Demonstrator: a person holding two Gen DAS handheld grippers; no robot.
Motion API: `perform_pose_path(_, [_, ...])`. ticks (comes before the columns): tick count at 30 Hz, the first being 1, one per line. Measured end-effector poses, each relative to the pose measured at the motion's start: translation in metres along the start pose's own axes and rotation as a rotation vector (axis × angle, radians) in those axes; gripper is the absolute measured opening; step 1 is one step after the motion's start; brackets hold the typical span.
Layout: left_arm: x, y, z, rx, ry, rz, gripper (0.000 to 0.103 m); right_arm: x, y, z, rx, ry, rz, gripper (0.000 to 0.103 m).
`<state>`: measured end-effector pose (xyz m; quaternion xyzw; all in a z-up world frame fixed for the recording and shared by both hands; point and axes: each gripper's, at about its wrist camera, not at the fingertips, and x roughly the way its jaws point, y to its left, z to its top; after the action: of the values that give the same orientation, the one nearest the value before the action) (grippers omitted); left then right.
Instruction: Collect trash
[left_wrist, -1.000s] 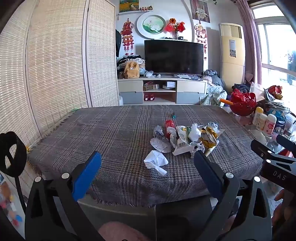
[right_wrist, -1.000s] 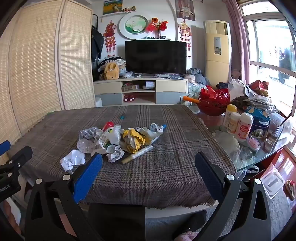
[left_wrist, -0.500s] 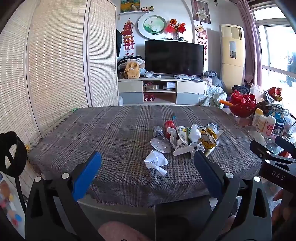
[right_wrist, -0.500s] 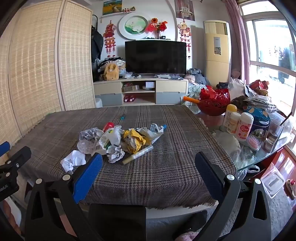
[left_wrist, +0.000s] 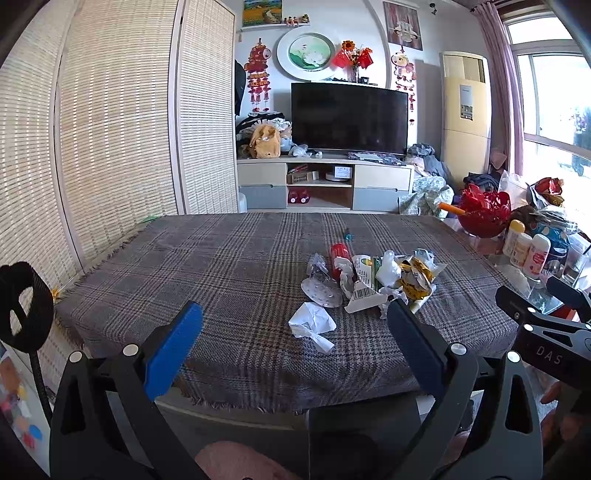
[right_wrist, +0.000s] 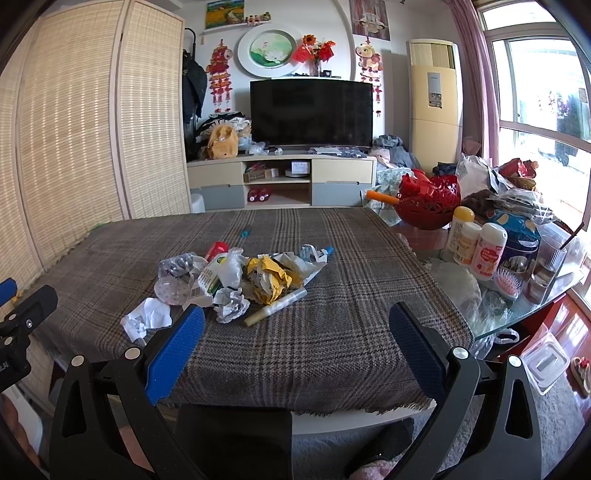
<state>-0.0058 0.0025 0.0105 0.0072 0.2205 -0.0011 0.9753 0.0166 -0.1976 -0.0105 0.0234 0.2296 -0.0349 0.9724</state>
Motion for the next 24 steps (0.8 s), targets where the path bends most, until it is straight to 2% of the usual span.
perform_pose_path(7, [0.004,-0.001,0.002,0.003,0.013,0.0,0.095,0.003,0.0,-0.003,0.004,0.006,0.001,0.1])
perform_pose_path(24, [-0.006,-0.005,0.004,0.015,-0.011,-0.006,0.095,0.005,0.001,0.0,0.009,0.007,0.012,0.1])
